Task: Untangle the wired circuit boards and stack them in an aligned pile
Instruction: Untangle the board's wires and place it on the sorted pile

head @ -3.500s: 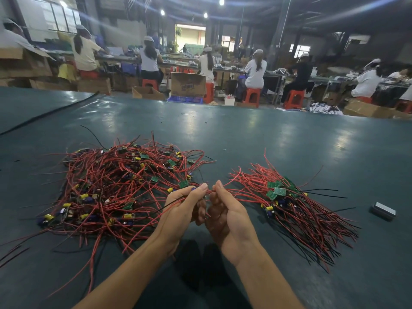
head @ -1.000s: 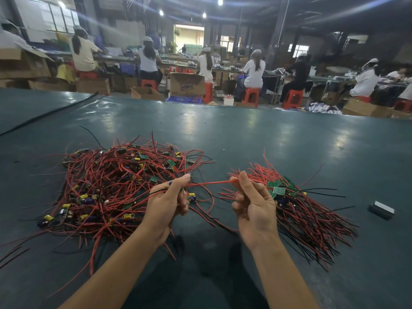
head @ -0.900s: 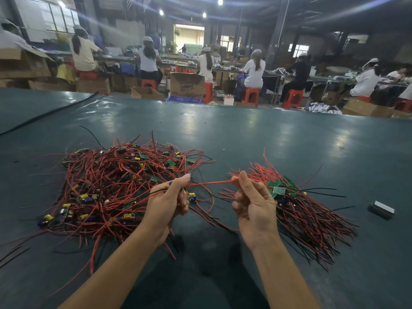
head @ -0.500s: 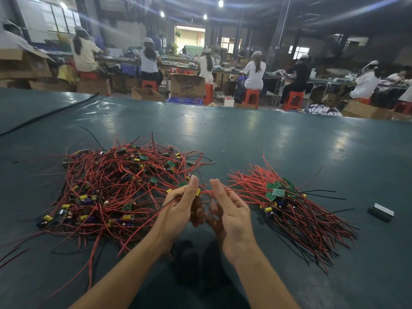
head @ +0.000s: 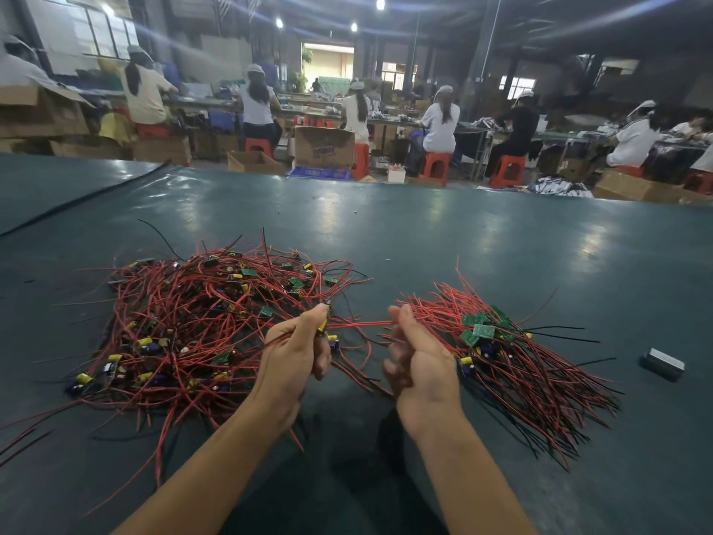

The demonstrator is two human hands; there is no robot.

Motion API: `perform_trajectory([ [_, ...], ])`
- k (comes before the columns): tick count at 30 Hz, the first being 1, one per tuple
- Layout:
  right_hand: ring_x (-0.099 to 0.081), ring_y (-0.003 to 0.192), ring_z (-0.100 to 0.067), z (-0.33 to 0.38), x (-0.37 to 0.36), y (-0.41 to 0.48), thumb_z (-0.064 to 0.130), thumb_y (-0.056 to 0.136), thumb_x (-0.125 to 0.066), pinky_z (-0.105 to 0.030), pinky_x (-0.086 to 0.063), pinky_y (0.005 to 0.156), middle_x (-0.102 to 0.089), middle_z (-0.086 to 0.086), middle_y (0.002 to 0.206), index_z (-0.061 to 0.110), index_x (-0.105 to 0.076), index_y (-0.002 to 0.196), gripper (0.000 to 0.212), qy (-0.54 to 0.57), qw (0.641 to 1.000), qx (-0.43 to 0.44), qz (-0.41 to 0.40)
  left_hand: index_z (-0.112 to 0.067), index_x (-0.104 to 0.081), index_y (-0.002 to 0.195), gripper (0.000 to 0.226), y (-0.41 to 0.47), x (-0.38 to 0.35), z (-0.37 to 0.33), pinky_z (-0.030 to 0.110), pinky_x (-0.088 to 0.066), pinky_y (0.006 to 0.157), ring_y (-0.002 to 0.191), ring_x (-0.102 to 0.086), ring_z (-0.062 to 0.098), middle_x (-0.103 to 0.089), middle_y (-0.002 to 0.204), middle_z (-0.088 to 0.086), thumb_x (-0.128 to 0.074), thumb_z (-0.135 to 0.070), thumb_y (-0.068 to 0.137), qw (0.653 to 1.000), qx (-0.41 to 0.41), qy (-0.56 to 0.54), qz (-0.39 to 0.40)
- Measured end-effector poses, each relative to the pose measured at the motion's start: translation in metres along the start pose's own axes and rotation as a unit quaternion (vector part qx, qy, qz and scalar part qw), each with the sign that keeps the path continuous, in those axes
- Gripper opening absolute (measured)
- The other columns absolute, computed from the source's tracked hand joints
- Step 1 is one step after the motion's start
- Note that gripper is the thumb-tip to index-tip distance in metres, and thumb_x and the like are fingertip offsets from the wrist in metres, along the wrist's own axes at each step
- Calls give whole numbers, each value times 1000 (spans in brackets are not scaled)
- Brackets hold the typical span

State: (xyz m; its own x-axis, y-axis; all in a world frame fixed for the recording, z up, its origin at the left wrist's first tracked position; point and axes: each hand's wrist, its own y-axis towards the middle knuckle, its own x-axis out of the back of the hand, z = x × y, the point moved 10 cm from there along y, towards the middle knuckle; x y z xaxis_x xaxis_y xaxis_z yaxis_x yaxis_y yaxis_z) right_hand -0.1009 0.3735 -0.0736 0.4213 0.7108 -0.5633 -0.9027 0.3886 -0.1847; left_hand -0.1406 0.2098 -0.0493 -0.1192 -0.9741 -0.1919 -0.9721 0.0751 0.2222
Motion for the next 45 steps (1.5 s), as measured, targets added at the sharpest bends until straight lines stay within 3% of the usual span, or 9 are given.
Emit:
perform_trajectory([
  [5, -50, 47, -3, 20, 13, 5, 32, 78, -72, -16, -37, 39, -57, 7, 58, 15, -80, 72, 19, -47, 998, 37, 4, -24, -43, 39, 59, -1, 0, 0, 24, -34, 42, 37, -32, 15, -37, 38, -1, -50, -24, 98, 1000, 14, -15, -1],
  [11, -43, 43, -5, 18, 10, 5, 37, 67, -74, -16, -35, 38, -49, 6, 52, 15, -75, 59, 23, -1, 1000, 23, 9, -20, -39, 46, 52, -3, -3, -1, 22, -33, 42, 38, -31, 16, -36, 39, 1, -51, -22, 97, 999, 31, -30, 2],
  [20, -39, 35, -5, 11, 14, 6, 32, 98, -56, -17, -32, 34, -44, 6, 44, 14, -69, 46, 56, 63, 998, -26, -17, -18, -42, 47, 51, -4, -9, -1, 27, -36, 45, 37, -32, 16, -37, 39, 3, -49, -21, 97, 998, 36, -27, 42],
  [29, -37, 39, -3, 4, 34, 7, 45, 92, -63, -16, -31, 34, -54, 10, 58, 17, -75, 80, 33, -2, 994, -34, -99, -4, -48, 50, 54, -6, -13, -13, 23, -40, 45, 38, -42, 16, -47, 43, 10, -62, -38, 89, 997, -44, 48, 41],
  [34, -47, 51, -8, -23, 2, -7, 72, 54, -69, -20, -35, 43, -63, 5, 84, 18, -65, 109, 77, -99, 987, -124, 26, -6, -53, 59, 48, -4, -1, -17, 21, -37, 41, 39, -44, 12, -50, 45, 4, -60, -48, 82, 996, -65, 54, -24],
  [36, -49, 52, -7, -28, -12, -14, 71, 51, -70, -22, -37, 45, -66, 9, 78, 21, -73, 102, 71, -149, 979, -119, 76, -7, -55, 62, 49, -4, 2, -21, 25, -38, 43, 43, -46, 14, -51, 48, 4, -61, -51, 82, 991, -87, 91, -36],
  [40, -55, 57, -4, -24, -30, -24, 57, 79, -69, -20, -41, 48, -69, 10, 76, 25, -78, 84, 34, -228, 962, -51, 143, -16, -58, 69, 43, -14, -2, -39, 25, -42, 46, 47, -54, 7, -58, 52, -9, -61, -54, 88, 940, -194, 281, -21],
  [43, -61, 61, -5, -22, -34, -29, 49, 82, -72, -19, -45, 49, -68, 6, 68, 24, -73, 73, 27, -261, 954, -17, 143, -14, -53, 72, 27, -29, -20, -54, 14, -24, 42, 42, -47, 13, -49, 51, -13, -65, -37, 81, 818, -304, 488, -1],
  [45, -63, 60, -4, -20, -32, -29, 42, 82, -75, -19, -47, 49, -68, 4, 66, 21, -72, 72, 24, -263, 957, -8, 122, -12, -55, 73, 28, -33, -28, -54, 8, -16, 46, 41, -50, 16, -54, 52, -7, -81, -22, 72, 780, -322, 536, 15],
])
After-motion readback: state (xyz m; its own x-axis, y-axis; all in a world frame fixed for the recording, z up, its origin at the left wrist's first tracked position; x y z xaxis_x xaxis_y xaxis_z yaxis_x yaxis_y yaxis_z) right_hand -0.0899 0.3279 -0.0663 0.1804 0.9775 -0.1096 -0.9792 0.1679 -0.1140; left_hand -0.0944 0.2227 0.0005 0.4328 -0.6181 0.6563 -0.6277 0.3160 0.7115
